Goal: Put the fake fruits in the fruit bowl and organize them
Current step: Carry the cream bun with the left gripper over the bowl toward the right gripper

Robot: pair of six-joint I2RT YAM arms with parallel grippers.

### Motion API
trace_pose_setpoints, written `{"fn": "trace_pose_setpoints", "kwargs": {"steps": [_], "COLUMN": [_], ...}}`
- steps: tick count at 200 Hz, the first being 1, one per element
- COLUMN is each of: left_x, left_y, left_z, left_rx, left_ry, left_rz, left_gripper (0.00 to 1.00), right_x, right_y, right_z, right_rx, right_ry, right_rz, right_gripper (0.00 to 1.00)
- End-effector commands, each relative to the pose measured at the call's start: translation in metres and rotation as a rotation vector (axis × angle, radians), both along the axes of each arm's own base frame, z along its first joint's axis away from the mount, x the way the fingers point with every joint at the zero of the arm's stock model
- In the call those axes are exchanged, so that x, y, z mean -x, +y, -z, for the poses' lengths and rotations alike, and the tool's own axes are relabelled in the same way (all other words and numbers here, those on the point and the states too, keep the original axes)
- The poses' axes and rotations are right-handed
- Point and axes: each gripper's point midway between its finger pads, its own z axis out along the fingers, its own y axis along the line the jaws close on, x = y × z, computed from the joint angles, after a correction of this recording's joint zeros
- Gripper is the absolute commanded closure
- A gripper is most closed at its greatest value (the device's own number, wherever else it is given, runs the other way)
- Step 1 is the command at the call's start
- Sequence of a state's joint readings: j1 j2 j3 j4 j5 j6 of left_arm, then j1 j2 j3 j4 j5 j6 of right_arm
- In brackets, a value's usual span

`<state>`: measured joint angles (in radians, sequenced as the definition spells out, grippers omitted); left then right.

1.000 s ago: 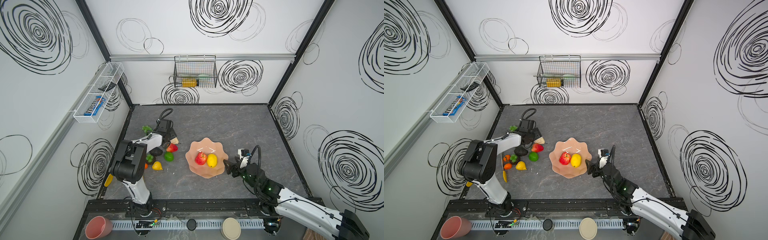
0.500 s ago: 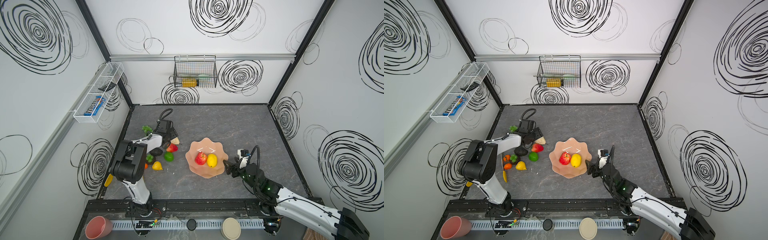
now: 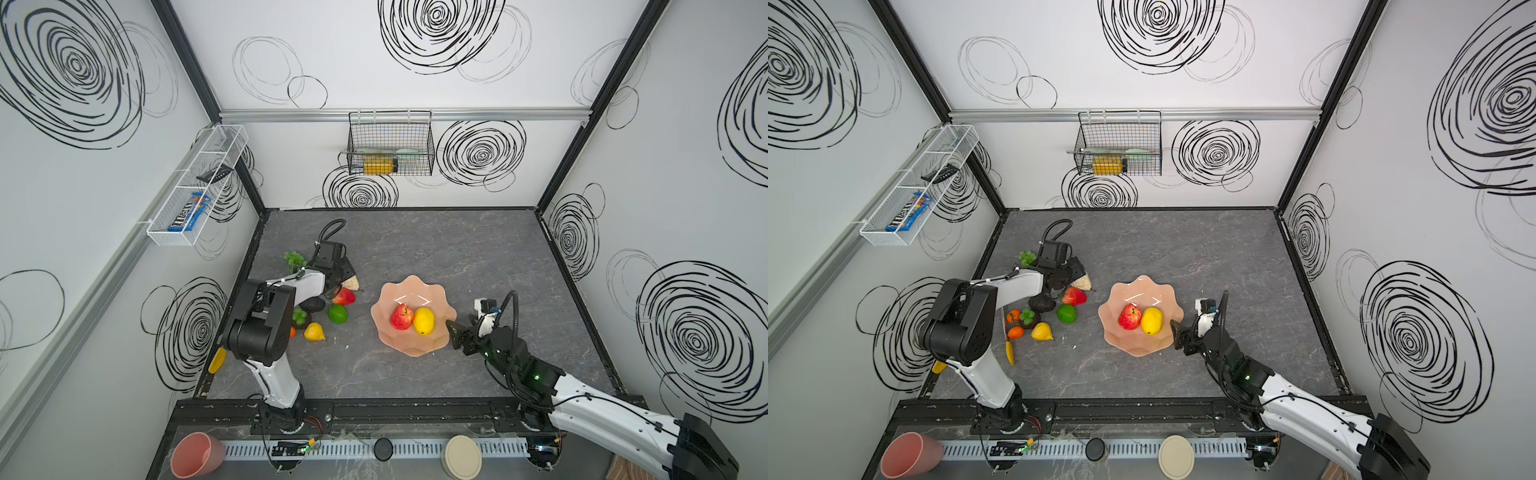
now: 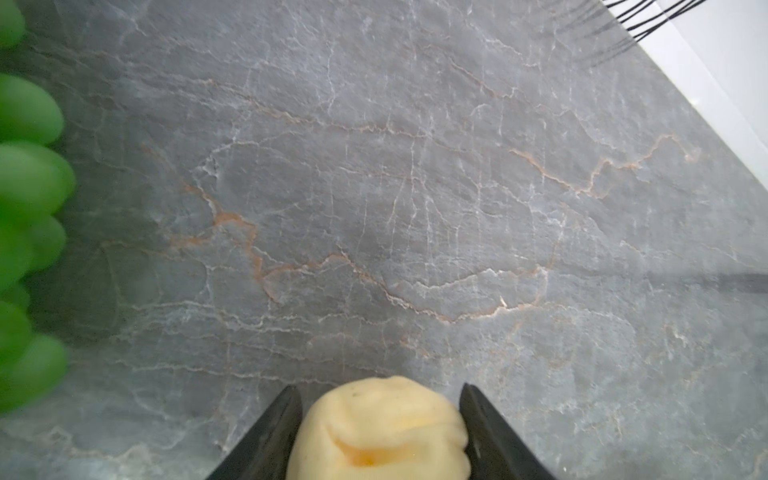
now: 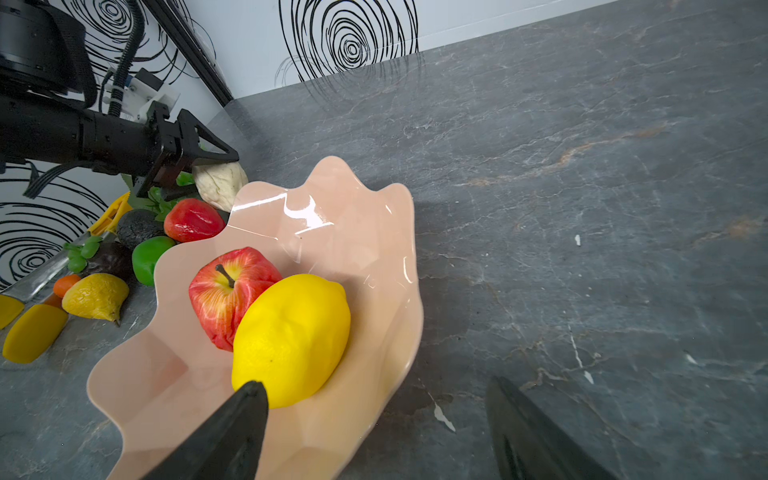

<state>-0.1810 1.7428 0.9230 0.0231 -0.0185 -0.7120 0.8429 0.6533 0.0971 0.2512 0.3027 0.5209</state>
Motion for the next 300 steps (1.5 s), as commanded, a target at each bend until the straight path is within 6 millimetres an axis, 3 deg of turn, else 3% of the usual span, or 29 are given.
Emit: {"fn": "trace_pose_setpoints", "kwargs": {"steps": [1, 41, 72, 139, 185, 252, 300], "left_x": [-0.006, 0.006, 0.026, 0.092, 0.121, 0.154, 0.166], "left_y": [-0.004, -0.011, -0.032, -0.132, -0.168, -0.201, -0.211], "left_z": [-0.04, -0.093, -0.122, -0.174, -0.178, -0.177, -0.169], "left_rx": [0.106, 0.252, 0.43, 0.785, 0.91, 0.987, 0.981], "left_ry": [-0.132, -0.264, -0.328, -0.385, -0.359, -0.316, -0.29], "left_rz": [-0.021, -0.041, -0.012, 0.135, 0.192, 0.259, 0.279], "left_gripper": [0.38, 0.39, 0.39, 0.39, 0.39, 0.39, 0.39], "right_x": [-0.003, -0.003, -0.001, 0.001, 0.013, 0.004, 0.002], "right_y": [0.0, 0.009, 0.022, 0.068, 0.1, 0.115, 0.123], "right_z": [-0.01, -0.041, -0.066, -0.11, -0.13, -0.118, -0.113], "right_rx": [-0.038, -0.094, -0.153, -0.277, -0.273, -0.219, -0.204], "right_ry": [-0.01, -0.043, -0.079, -0.121, -0.181, -0.161, -0.147], "right_rz": [0.015, -0.019, -0.078, -0.245, -0.331, -0.276, -0.282], "right_gripper": [0.14, 0.14, 0.14, 0.14, 0.13, 0.15, 0.18]}}
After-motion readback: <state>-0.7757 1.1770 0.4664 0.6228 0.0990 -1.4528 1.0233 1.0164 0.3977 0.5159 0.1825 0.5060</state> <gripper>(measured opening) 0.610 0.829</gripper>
